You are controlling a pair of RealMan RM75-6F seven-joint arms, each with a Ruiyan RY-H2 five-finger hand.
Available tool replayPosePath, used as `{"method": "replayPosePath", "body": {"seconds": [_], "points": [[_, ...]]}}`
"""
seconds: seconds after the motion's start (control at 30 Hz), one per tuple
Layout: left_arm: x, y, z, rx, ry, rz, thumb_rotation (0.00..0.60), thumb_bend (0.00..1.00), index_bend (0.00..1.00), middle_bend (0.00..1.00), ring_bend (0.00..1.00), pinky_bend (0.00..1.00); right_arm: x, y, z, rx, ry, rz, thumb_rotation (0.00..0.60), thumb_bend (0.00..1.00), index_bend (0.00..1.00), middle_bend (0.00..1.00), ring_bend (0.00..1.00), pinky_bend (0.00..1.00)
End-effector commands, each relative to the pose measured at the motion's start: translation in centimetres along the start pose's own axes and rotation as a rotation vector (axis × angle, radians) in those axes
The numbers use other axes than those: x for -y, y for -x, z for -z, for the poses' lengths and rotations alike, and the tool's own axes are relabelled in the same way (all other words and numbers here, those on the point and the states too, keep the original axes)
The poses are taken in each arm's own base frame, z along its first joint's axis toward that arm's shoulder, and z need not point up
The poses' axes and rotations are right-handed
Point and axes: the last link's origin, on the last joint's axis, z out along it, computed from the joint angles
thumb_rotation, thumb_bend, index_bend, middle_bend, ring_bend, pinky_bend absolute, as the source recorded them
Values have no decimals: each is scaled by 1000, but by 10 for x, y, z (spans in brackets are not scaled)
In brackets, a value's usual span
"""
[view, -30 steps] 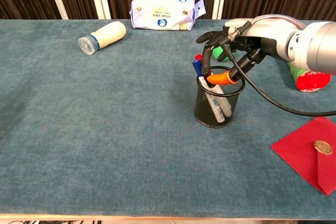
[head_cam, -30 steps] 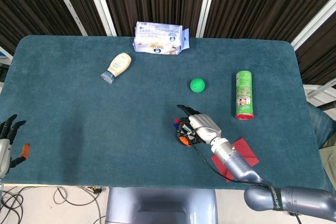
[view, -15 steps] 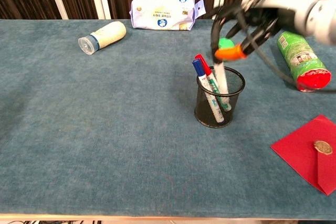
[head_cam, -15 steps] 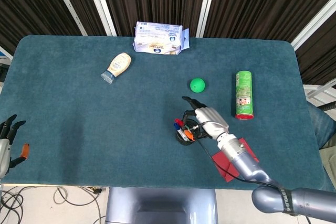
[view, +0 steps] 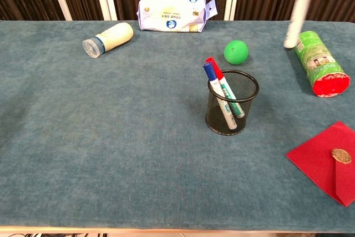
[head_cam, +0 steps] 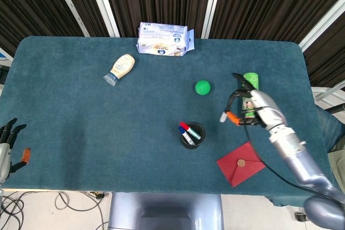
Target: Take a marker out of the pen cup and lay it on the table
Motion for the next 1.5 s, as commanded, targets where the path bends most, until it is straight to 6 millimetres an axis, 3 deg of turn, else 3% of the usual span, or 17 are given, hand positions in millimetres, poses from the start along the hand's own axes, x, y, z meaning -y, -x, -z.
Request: {"method": "replayPosePath", "body": {"seconds": [0.03, 0.33, 0.7, 0.77, 0.9, 1.0, 1.1, 1.23, 1.37, 1.5], "points": [[0, 0, 0, 1, 0, -1, 600, 422, 159, 38, 71, 43, -35, -29, 24, -13, 66, 33, 600, 475, 606, 16, 80, 162], [-1, 1, 0, 1, -1, -1, 600, 422, 159, 38, 71, 43, -98, -12, 34, 23, 156, 142, 600, 475, 606, 16, 77, 162], [-1, 0, 0, 0, -1, 2, 600, 422, 159, 38, 71, 43, -115, 27, 23, 89, 180, 294, 600, 464, 597, 13, 72, 162], [-1, 0, 0, 1, -1, 3, 600, 422, 159, 38, 71, 43, -112, 38, 19, 113, 173, 303, 600, 423, 527, 8, 68, 162], [-1, 0, 0, 2, 0, 2, 600, 422, 159, 38, 73, 43, -105, 54, 12, 161, 162, 344, 600, 258, 240, 0, 52, 162], [-1, 0, 0, 1, -1, 3, 600, 422, 159, 38, 75, 43, -96, 59, 7, 175, 151, 370, 600, 185, 85, 0, 50, 162], [0, 0, 0, 3, -2, 3, 600, 422, 159, 38, 75, 43, -87, 57, 3, 153, 131, 426, 600, 173, 13, 0, 50, 162], [0, -1, 0, 1, -4, 4, 600, 422, 159, 38, 75, 43, -70, 42, 5, 81, 108, 499, 600, 174, 7, 0, 51, 162], [0, 0, 0, 3, -2, 2, 600, 422, 159, 38, 75, 43, -62, 19, 24, -32, 110, 531, 600, 173, 10, 0, 54, 162], [0, 0, 0, 0, -1, 1, 600, 422, 158, 38, 75, 43, -77, 8, 57, -138, 139, 606, 600, 174, 10, 0, 57, 162]]}}
